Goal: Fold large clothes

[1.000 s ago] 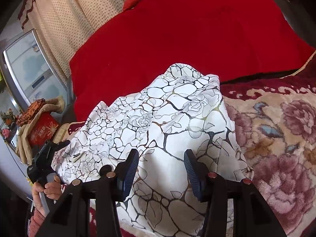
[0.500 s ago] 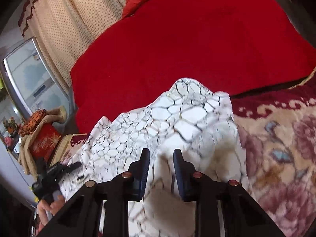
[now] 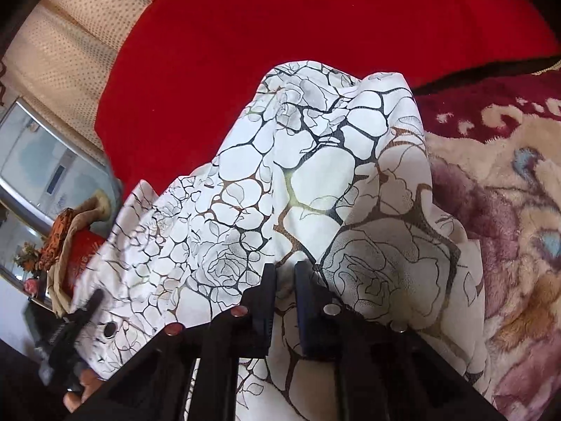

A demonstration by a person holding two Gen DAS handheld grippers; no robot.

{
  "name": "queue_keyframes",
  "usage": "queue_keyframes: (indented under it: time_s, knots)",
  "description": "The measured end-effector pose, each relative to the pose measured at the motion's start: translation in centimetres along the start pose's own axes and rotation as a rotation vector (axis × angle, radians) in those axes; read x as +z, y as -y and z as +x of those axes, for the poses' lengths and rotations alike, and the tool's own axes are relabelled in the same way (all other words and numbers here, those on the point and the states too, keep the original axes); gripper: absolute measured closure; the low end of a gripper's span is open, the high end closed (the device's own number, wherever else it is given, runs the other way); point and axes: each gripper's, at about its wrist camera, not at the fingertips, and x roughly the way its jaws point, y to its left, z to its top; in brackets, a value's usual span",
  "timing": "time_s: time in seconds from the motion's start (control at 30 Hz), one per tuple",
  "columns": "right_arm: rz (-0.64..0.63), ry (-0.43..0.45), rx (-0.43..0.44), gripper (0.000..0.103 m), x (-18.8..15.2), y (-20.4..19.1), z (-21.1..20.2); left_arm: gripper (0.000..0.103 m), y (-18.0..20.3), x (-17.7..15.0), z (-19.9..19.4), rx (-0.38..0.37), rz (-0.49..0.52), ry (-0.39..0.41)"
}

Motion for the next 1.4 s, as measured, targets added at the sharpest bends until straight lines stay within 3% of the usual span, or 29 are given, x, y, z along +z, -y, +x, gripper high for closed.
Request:
queue_keyframes:
  time_s: [0.23,0.43,0.47,0.5,0.57,0.67,0.8,0.93,1.0,1.13,1.17,1.2,1.3,1.4]
  knots:
    - [-0.035,0.011,0.050,0.087,0.3,0.7,-3.8,0.084,12.0,-1.7,-0.7,-0.015,0.272,-0.023]
    - [0.090,0.080,0.220,0.082,1.9,5.1,-8.3,0.084,21.8,-8.9,2.8,-0.005,0.524,-0.139]
    - [0.126,0.089,0.238,0.072,2.3,6.2,-8.7,0.084,22.3,-9.9,3.6,-0.004,0.535,-0.162]
    - [0.170,0.094,0.267,0.050,2.6,7.5,-9.0,0.084,22.5,-10.9,4.3,-0.008,0.533,-0.190]
    - [0.249,0.092,0.328,0.022,3.1,8.8,-9.3,0.084,22.2,-12.1,5.2,-0.008,0.517,-0.215]
    - [0.320,0.073,0.444,0.022,3.6,9.8,-9.0,0.084,21.8,-12.3,4.6,-0.016,0.512,-0.196]
    - [0.243,-0.007,0.500,0.022,4.7,7.0,-7.6,0.084,21.8,-12.7,3.7,-0.028,0.513,-0.197]
    - [0.166,-0.086,0.475,0.021,5.3,4.2,-5.0,0.084,21.8,-12.4,4.6,-0.030,0.523,-0.199]
    - [0.165,-0.113,0.491,0.015,5.5,3.4,-3.9,0.084,21.8,-12.6,4.8,-0.047,0.515,-0.202]
    - [0.138,-0.086,0.441,0.020,6.1,1.9,-3.0,0.084,22.0,-12.3,4.7,-0.063,0.536,-0.203]
    - [0.113,-0.079,0.445,0.038,6.1,1.4,-3.2,0.084,22.2,-12.3,4.7,-0.058,0.545,-0.200]
    - [0.088,-0.083,0.445,0.063,6.2,1.0,-3.3,0.084,22.4,-12.3,4.6,-0.056,0.553,-0.198]
    - [-0.008,-0.041,0.387,0.072,6.5,-0.6,-4.8,0.084,23.4,-11.8,4.9,-0.072,0.573,-0.195]
    - [-0.055,0.004,0.366,0.074,7.1,-0.9,-6.3,0.084,25.5,-11.8,4.9,-0.102,0.588,-0.190]
